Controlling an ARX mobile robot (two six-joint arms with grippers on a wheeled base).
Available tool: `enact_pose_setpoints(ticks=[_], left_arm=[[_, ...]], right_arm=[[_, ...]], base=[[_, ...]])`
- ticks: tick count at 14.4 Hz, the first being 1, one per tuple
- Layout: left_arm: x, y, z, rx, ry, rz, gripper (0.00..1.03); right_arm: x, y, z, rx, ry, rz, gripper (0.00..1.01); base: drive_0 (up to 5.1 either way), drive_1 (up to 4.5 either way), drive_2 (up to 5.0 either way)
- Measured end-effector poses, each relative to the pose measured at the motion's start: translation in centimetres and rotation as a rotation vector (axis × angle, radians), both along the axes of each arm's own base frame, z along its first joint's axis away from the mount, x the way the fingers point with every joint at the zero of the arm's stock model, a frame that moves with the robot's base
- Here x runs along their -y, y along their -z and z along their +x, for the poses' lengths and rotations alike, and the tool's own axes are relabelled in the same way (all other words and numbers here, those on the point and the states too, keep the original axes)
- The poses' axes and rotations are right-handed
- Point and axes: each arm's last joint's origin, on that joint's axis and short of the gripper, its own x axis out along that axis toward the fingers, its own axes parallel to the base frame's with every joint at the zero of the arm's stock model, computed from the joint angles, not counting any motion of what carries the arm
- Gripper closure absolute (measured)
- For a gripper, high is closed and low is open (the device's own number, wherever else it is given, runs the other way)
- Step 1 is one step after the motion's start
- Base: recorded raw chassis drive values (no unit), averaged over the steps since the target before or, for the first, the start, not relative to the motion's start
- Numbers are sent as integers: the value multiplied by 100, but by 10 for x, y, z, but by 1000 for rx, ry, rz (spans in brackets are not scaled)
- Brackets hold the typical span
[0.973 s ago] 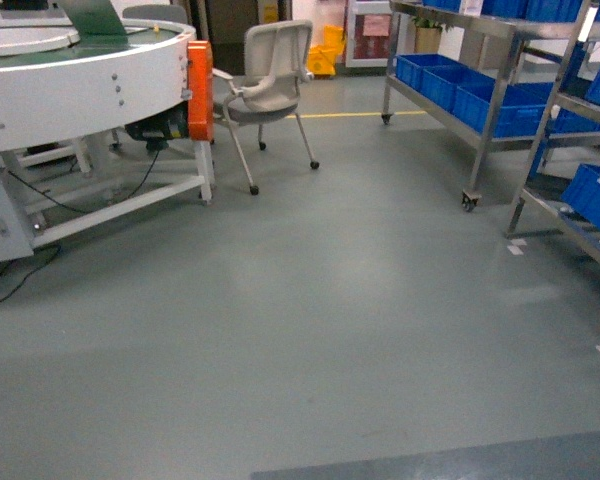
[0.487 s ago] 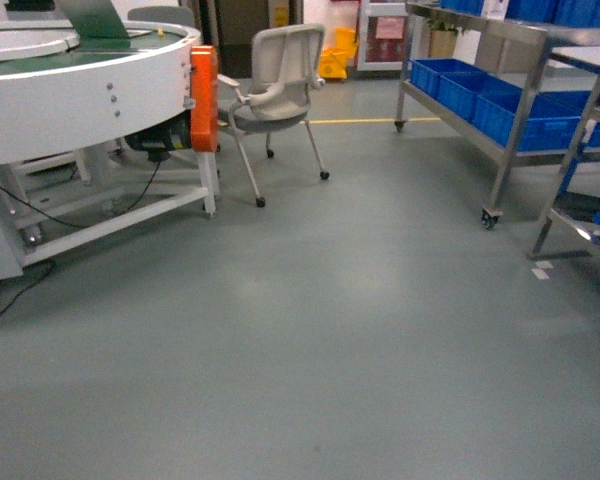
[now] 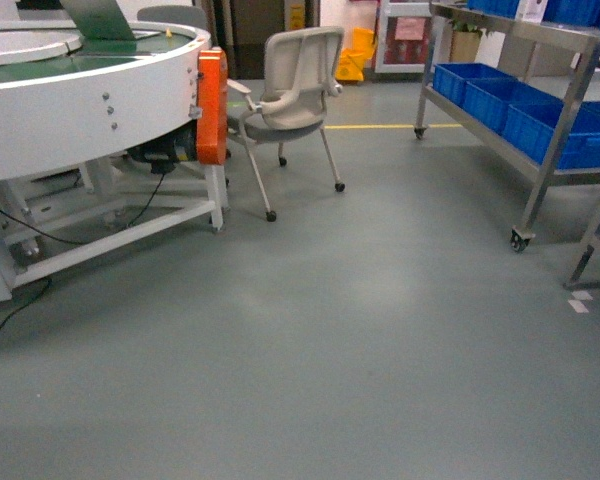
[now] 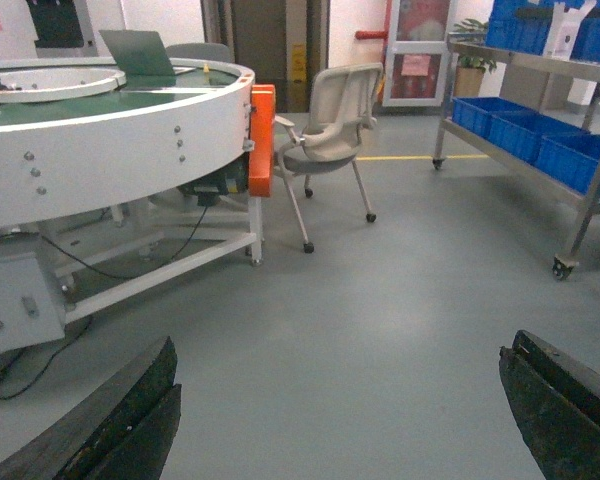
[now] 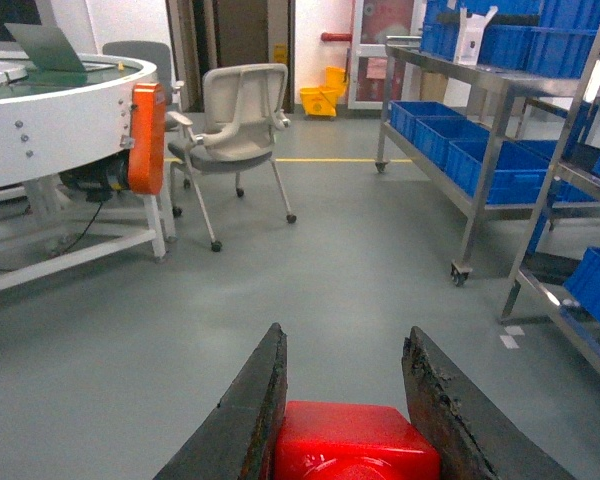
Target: Pick red block from blue box to shelf
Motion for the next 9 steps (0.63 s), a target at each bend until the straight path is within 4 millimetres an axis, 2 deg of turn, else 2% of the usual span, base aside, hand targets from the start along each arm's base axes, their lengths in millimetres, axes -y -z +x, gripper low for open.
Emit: enact_pose_setpoints(ticks=[9], left_arm=[[0,0,0,1,0,0,5]], right_arm=[[0,0,0,2,0,0,73]], base=[[-40,393,-473]])
